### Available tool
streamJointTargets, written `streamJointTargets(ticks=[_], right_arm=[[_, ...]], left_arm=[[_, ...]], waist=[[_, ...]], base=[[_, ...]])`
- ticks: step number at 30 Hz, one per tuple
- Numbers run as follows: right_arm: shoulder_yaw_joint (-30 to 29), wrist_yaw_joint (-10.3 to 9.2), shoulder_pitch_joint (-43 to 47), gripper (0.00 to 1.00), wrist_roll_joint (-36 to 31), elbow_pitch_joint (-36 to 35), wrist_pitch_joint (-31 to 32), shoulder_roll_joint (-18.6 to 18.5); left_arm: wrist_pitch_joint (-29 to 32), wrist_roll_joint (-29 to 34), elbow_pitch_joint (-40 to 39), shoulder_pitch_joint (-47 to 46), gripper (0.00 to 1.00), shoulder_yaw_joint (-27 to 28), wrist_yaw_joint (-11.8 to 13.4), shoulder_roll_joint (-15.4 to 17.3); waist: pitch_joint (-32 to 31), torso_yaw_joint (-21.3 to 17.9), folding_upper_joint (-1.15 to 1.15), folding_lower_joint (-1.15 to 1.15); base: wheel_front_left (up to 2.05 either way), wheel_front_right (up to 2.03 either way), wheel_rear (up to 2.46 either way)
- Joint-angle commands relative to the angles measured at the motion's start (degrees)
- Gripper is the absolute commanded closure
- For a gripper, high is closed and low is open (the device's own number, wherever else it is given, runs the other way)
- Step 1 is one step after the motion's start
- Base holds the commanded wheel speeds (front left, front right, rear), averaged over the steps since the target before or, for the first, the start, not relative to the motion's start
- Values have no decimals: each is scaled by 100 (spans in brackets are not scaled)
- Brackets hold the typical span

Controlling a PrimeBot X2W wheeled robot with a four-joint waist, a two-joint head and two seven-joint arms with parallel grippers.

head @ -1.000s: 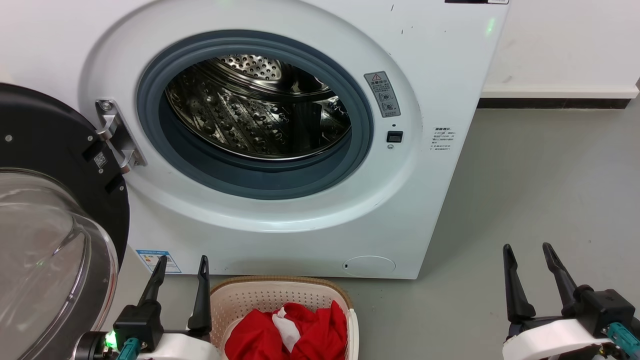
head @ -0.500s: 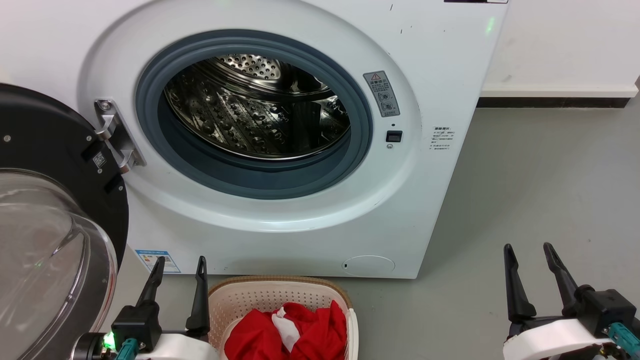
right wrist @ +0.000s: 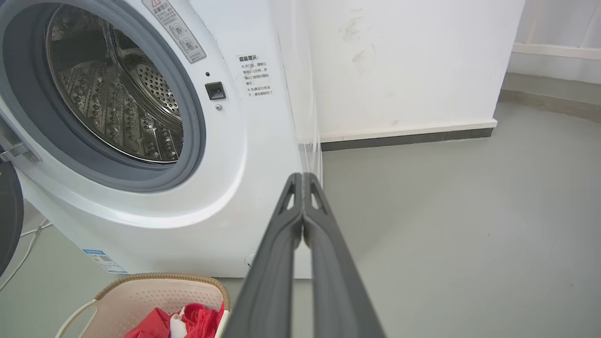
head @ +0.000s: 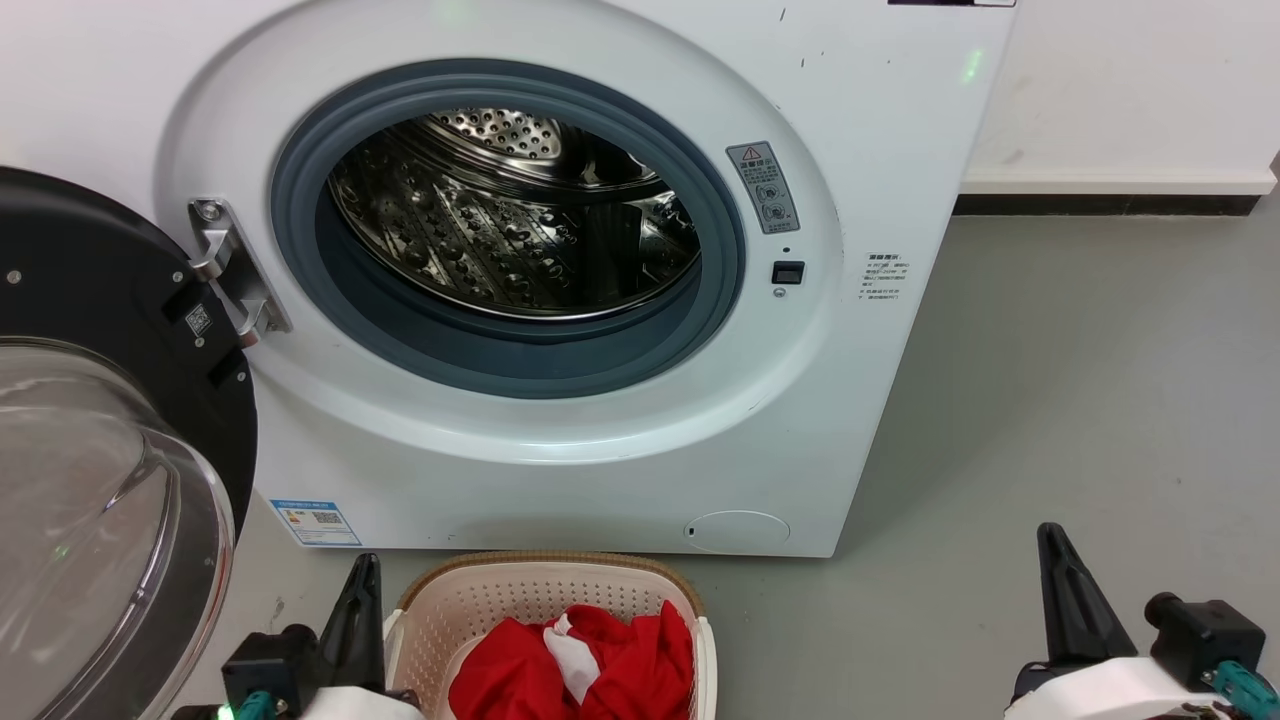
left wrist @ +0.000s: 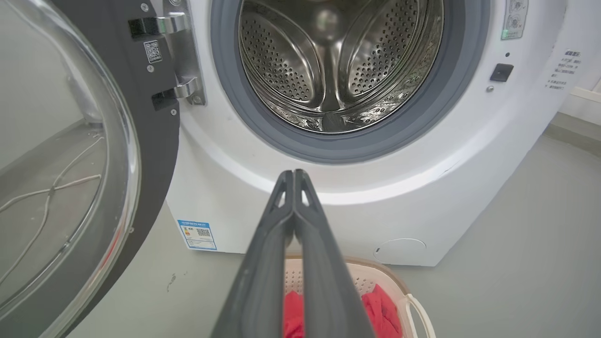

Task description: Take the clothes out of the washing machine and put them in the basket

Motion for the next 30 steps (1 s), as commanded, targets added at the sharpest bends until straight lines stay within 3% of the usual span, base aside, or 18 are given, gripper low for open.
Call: streamJointTargets(ticks=[1,30], right_arm=[[-17,0,-109,100,213,-71,37,-8],[-143,-1,-413,100,3285,7,801,-17]], left_arm=[[43,-200,-54,-152,100,53,-18,13],[754,-3411,14,-443,100,159,-148,5]], waist=[[0,0,0,0],[-5,-6,0,0]], base=[[0,0,0],[0,0,0]])
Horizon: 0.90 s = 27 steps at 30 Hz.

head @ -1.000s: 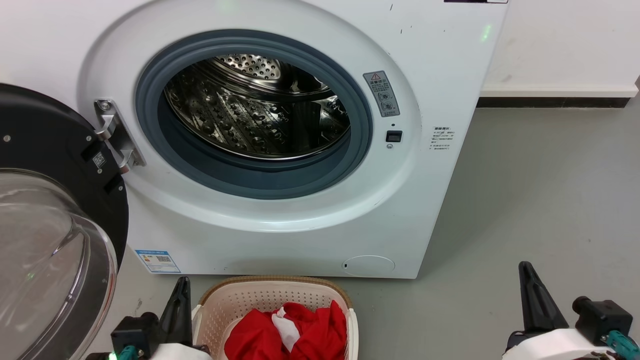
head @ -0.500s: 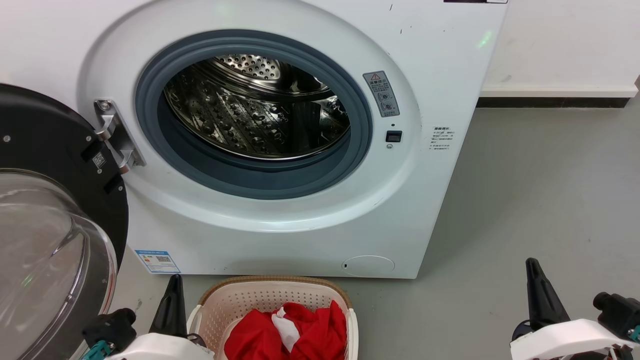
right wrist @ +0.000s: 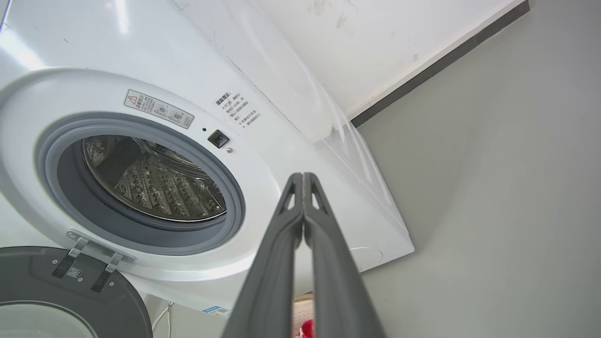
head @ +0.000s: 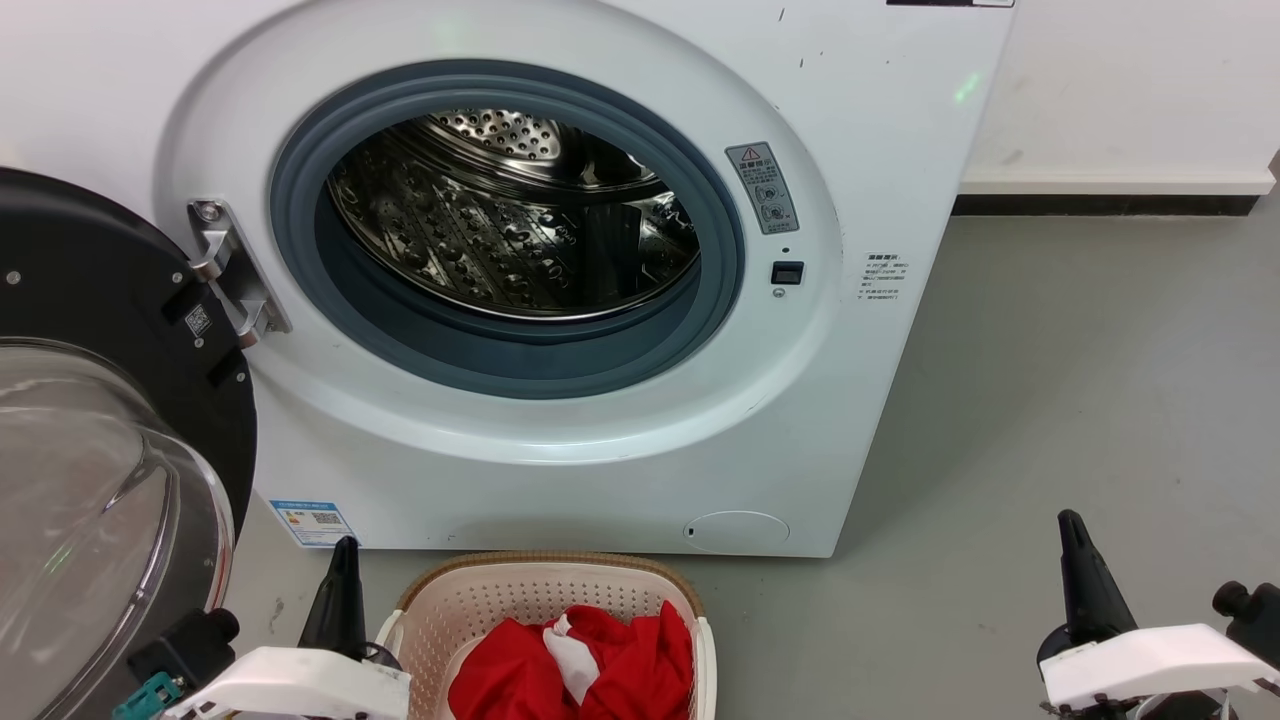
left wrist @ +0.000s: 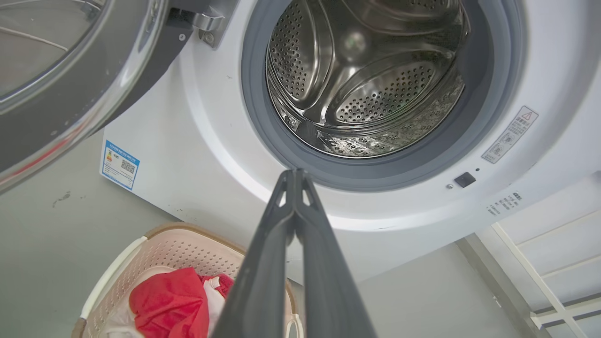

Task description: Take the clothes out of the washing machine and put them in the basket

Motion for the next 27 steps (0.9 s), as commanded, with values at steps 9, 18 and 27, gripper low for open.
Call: streamJointTargets(ticks=[9,18,27], right_arm=[[-43,0,-240,100,811,-37,193,-19],[-77,0,-321,100,1599,-12,390,-22],[-104,0,-377,100,2178,10,537,-25]], left_arm=[[195,-834,-32,-233,100,54,-64,4],[392,-1647,3,-320,100,99,-98,2],[543,-2254,30,-381,100,132,-124,0]], waist=[[-2,-1,0,0],[-3,-3,0,0],[-5,-5,0,0]], base=[[0,0,0],[0,0,0],[0,0,0]])
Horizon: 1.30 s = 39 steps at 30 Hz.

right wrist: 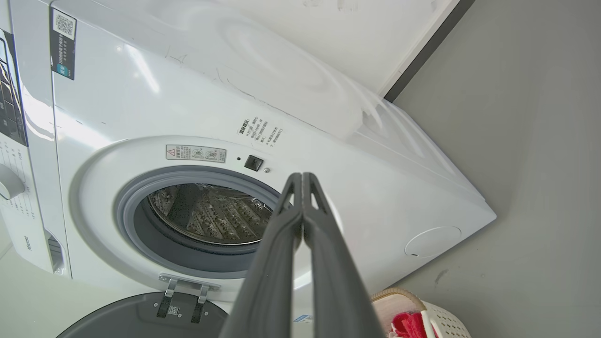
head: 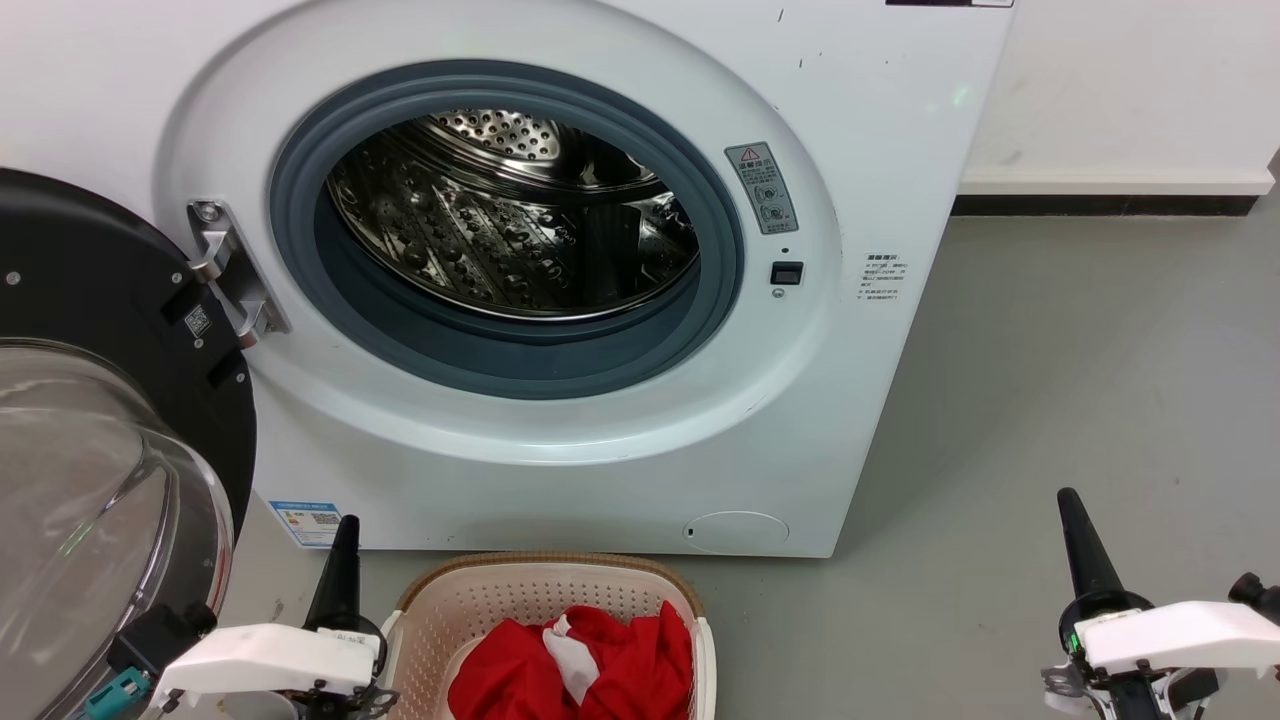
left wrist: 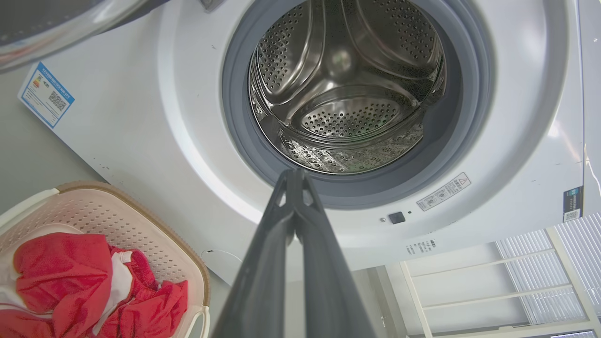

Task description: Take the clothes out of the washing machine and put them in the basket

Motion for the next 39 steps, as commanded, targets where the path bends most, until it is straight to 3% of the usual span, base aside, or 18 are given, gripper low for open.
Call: streamJointTargets(ticks=[1,39], right_arm=[[-20,0,-143,100,158,-26,33,-24],[-102,-1,-328,100,2110,45,526,-31]], left_arm=[[42,-165,-31,-129,100,31,-36,2],[533,-2199,67,-328,100,136,-118,-7]], waist=[[0,0,0,0],[-6,-7,0,0]], base=[[0,0,0],[0,0,0]])
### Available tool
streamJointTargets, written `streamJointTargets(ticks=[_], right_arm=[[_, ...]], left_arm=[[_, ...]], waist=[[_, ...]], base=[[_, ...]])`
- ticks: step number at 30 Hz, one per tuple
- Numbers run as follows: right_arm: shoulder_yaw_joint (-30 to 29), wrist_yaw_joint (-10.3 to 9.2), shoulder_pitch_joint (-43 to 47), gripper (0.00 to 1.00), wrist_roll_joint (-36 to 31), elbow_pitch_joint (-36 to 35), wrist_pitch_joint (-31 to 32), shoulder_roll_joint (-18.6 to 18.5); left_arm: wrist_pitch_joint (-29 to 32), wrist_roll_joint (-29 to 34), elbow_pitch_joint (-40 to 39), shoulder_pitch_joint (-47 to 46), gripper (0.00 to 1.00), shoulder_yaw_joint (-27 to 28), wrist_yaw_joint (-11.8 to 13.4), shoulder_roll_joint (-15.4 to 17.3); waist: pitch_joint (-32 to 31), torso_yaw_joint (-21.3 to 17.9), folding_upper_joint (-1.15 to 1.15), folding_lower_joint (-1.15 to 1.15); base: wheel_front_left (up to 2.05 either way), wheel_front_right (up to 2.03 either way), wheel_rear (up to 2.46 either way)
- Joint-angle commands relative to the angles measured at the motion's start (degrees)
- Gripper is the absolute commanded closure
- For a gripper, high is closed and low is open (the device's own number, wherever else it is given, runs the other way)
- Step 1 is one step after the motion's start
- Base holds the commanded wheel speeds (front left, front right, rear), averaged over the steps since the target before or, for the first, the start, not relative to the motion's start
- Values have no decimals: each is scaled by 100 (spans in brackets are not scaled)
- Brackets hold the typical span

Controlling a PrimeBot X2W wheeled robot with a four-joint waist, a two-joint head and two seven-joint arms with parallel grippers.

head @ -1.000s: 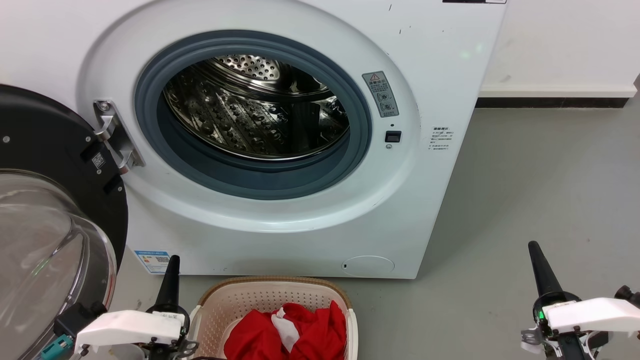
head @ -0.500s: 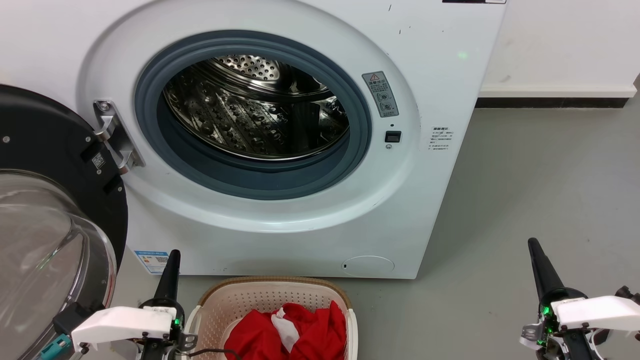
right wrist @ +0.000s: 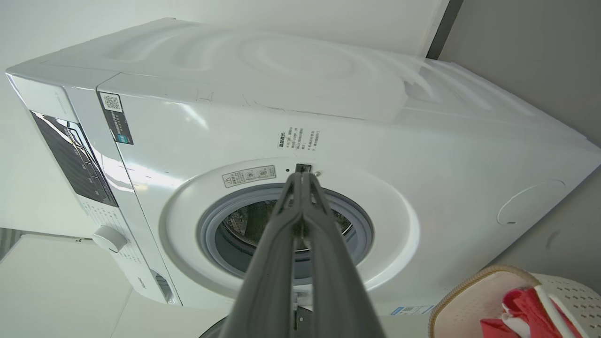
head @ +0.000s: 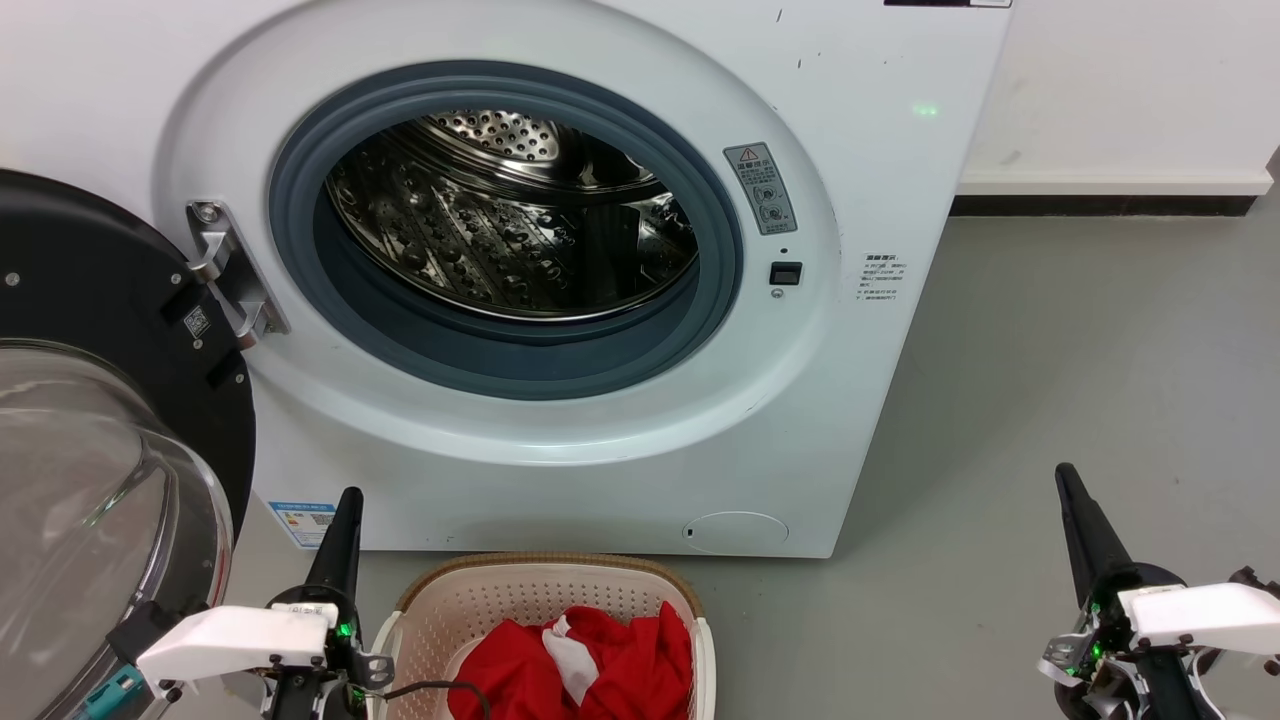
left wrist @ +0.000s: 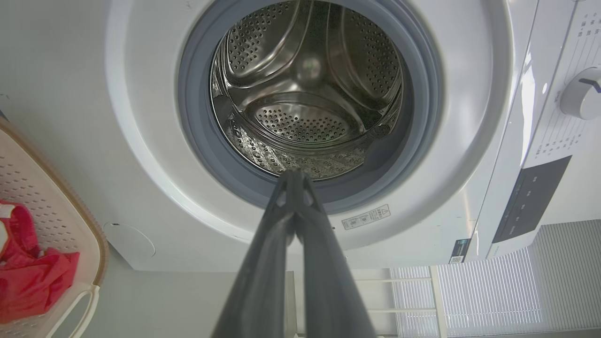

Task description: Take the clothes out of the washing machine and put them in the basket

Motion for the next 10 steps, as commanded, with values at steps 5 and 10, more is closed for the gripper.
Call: streamJointTargets(ticks=[5,10], right_arm=[[-21,0,-133,100,274,6,79,-27],[-29,0,-155,100,485,15,134,-29]], left_arm=[[72,-285,8,-99,100,33,-32,-7],[125,-505,17,-127,100,45,-46,-8]], waist=[[-1,-1,0,0],[-2,-2,0,0]], base=[[0,0,0],[0,0,0]])
